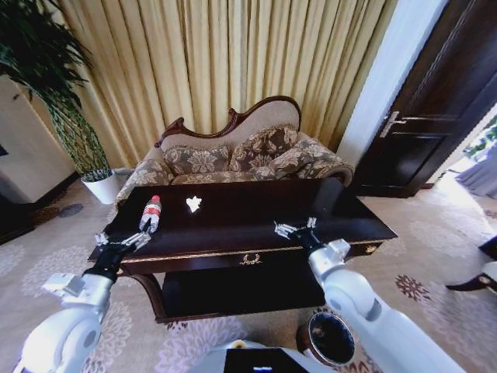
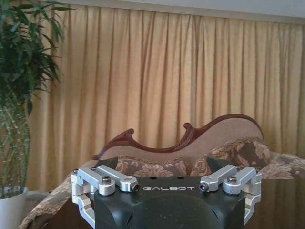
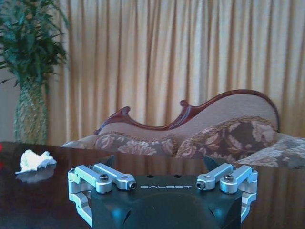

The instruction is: Move to the front of the table and place the trash on the table into the trash bin.

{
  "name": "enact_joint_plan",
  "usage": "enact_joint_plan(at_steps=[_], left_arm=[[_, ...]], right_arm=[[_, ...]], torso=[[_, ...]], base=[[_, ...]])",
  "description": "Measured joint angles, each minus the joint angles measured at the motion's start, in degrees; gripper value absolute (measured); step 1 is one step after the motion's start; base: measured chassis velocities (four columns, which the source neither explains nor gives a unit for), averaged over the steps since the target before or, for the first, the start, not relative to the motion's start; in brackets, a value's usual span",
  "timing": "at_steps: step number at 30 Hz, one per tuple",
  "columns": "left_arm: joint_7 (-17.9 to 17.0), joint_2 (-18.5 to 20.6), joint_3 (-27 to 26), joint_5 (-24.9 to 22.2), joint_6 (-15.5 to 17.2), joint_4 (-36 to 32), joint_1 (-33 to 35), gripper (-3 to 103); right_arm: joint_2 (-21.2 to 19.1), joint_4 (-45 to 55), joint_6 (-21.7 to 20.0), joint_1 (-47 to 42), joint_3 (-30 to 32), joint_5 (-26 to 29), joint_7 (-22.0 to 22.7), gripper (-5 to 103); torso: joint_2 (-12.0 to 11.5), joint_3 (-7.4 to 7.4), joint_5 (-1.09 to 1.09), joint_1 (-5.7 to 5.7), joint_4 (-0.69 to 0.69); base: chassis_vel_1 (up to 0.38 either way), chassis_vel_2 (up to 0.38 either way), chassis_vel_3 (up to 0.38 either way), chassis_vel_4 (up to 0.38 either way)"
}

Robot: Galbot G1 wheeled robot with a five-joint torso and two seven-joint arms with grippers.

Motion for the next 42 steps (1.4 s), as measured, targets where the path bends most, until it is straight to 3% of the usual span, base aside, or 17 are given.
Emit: enact_joint_plan(at_steps=[10, 13, 21, 24, 26, 30, 42], left_arm=[[-0.3, -3.3, -0.3, 1.9, -0.6, -0.9, 1.8, 100], [-0.3, -5.0, -0.2, 2.7, -0.7, -1.4, 2.7, 100], [-0.5, -7.4, -0.5, 3.4, -0.8, -2.7, 3.7, 100], [-0.6, -8.0, -1.1, 3.4, -0.8, -3.2, 4.2, 100], [-0.6, -8.7, -2.3, 3.4, -0.8, -3.8, 4.7, 100], [-0.6, -9.1, -3.0, 3.4, -0.8, -4.3, 5.1, 100], [-0.6, -9.0, -3.6, 2.9, -0.8, -5.0, 5.3, 100]], right_arm=[[-3.2, -4.1, -0.6, 8.5, -2.9, 6.1, -4.1, 100], [-4.9, -5.8, -1.5, 15.0, -6.6, 10.5, -4.3, 100], [-5.2, -8.9, -1.9, 27.0, -16.3, 13.6, -4.3, 100], [-4.3, -10.1, -2.2, 31.5, -20.5, 14.3, -3.8, 100], [-1.8, -12.2, -2.7, 37.9, -27.3, 14.9, -2.9, 100], [1.8, -14.3, -3.3, 43.5, -33.0, 15.9, -1.2, 100], [7.9, -21.4, -2.8, 53.4, -41.6, 16.4, -2.3, 100]], torso=[[0.0, 0.00, -0.01, 0.00, -0.01], [0.0, 0.01, 0.00, 0.01, 0.00], [0.0, 0.00, -0.01, 0.00, -0.01], [0.0, 0.00, 0.00, 0.00, -0.02], [0.0, 0.01, -0.01, 0.01, 0.00], [0.0, 0.01, -0.02, 0.01, 0.00], [0.0, 0.01, -0.02, 0.01, -0.01]], base=[[0.000, 0.000, 0.000, 0.000], [0.000, 0.000, 0.000, 0.000], [0.000, 0.000, 0.000, 0.000], [0.000, 0.000, 0.000, 0.000], [0.000, 0.000, 0.000, 0.000], [0.000, 0.000, 0.000, 0.000], [0.000, 0.000, 0.000, 0.000]])
